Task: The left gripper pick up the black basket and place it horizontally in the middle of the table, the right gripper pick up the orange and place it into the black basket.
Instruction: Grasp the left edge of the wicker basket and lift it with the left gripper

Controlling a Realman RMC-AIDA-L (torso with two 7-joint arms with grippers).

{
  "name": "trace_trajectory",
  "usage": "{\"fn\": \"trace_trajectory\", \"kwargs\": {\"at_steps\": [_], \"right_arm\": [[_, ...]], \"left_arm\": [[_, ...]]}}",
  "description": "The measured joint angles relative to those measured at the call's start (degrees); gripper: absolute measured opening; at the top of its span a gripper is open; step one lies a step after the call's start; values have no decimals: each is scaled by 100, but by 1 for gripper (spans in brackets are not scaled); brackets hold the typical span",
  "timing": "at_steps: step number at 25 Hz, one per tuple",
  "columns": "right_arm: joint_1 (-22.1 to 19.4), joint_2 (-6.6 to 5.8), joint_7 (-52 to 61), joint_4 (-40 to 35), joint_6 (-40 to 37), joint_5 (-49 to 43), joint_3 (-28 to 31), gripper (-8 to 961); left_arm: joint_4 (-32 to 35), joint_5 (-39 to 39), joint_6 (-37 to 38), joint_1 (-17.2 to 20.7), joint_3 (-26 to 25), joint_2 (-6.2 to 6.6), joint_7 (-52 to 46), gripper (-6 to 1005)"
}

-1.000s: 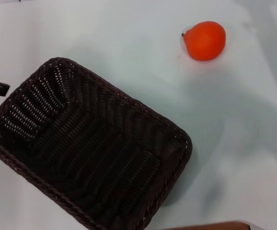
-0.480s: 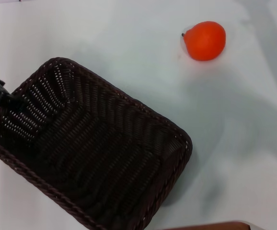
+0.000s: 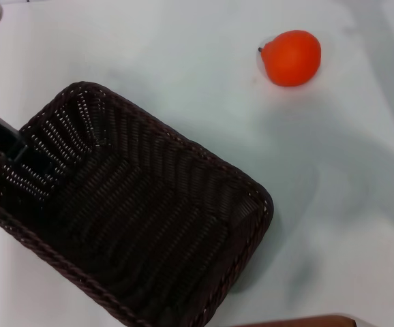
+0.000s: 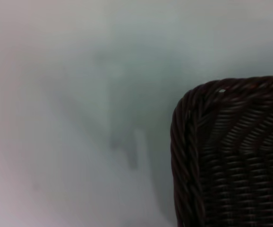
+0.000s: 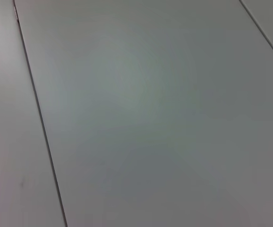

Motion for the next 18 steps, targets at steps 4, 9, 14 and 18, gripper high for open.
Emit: {"fn": "trace_trajectory", "kwargs": {"at_steps": [4,9,14,18], "right_arm": [[0,1,0,-4,-38,0,-3,908],[27,-4,-1,-14,-101,0,26,908],[50,-7,-1,-27,-101,0,30,908],[86,-8,-34,-27,-146,17,241,907]], "left_arm": [[228,16,59,-55,-14,5,-6,777],[271,19,103,-59,-14,5,-18,663],[372,23,90,-115,-49,34,-124,511],[446,23,135,-125,-31,13,-175,352]]}}
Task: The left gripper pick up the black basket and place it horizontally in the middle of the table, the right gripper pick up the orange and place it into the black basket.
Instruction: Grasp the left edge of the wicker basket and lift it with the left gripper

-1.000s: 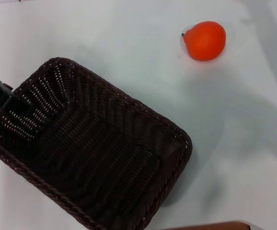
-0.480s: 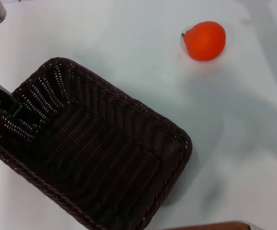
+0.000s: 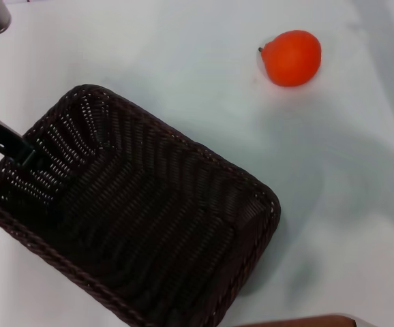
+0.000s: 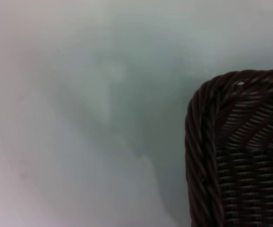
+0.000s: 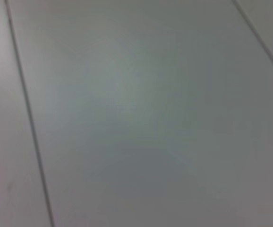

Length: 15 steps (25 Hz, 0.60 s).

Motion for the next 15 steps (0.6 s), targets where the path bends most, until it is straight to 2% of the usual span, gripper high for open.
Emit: {"fn": "trace_trajectory", "kwargs": {"at_steps": [6,12,15], "right_arm": [[24,3,-3,-209,-22,10,306,907],[234,-12,-14,-567,-329,10,461,907],[421,-12,-45,-796,-695,10,437,907]], "left_arm": [[174,-35,-89,-187,-151,17,-693,167],[32,-164,-206,-416,-931,12,-1619,164],[2,-292,-137,-438,-1190,75,-2245,163]]}}
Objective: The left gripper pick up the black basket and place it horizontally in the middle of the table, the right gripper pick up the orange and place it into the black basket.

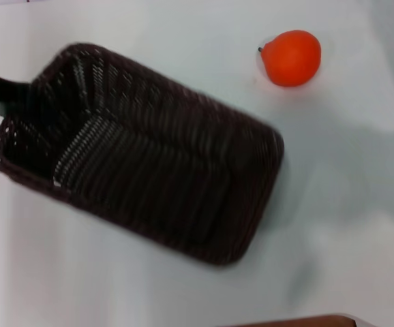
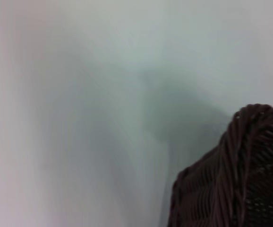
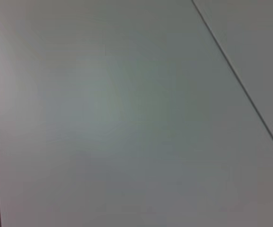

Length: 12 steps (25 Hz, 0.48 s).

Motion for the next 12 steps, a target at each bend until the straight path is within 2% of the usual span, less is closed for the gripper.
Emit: {"fn": "trace_trajectory", "kwargs": {"at_steps": [5,12], "right_arm": [[211,2,-149,-134,-348,0,-6,906],[456,-16,-373,-301,-1001,0,-8,906]], "left_arm": [[-10,-47,234,22,-445,30,-769,161],[14,-11,306,169,-452,37,-1329,158]]}}
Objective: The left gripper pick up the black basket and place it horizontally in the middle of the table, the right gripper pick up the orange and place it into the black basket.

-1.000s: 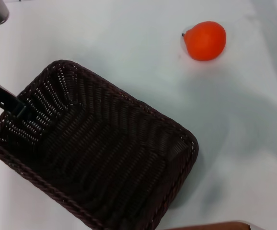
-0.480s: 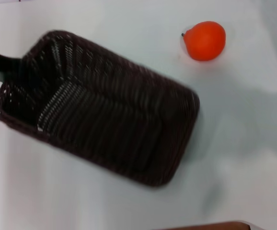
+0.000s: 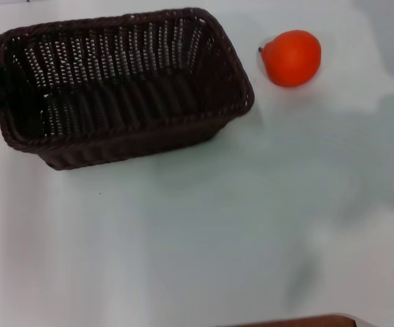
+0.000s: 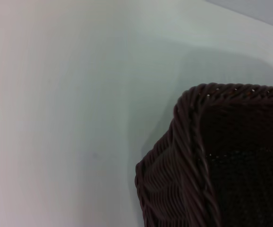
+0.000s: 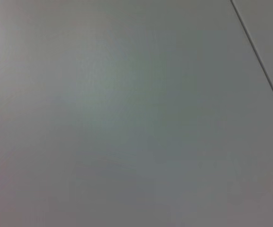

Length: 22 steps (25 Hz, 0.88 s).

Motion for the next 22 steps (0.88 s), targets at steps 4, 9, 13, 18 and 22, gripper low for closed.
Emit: {"fn": "trace_trajectory", "kwargs": {"at_steps": [4,9,13,18,22], "right_arm": [[14,-2,2,-9,49,7,16,906],[1,27,70,-11,116,23,-11,905],[-87,52,73,42,316,26,-18,905],[-170,57,178,92,384,18,-25,905],[-229,55,212,156,446,6,-26,905]], "left_arm": [[191,-134,-82,-18,206,82,322,157],[697,-282,-193,-151,418,256,842,155],[776,-334,-180,-145,434,235,933,154],[708,-440,-168,-129,478,131,1027,152],[768,-492,-137,-185,619,69,1202,171]]}}
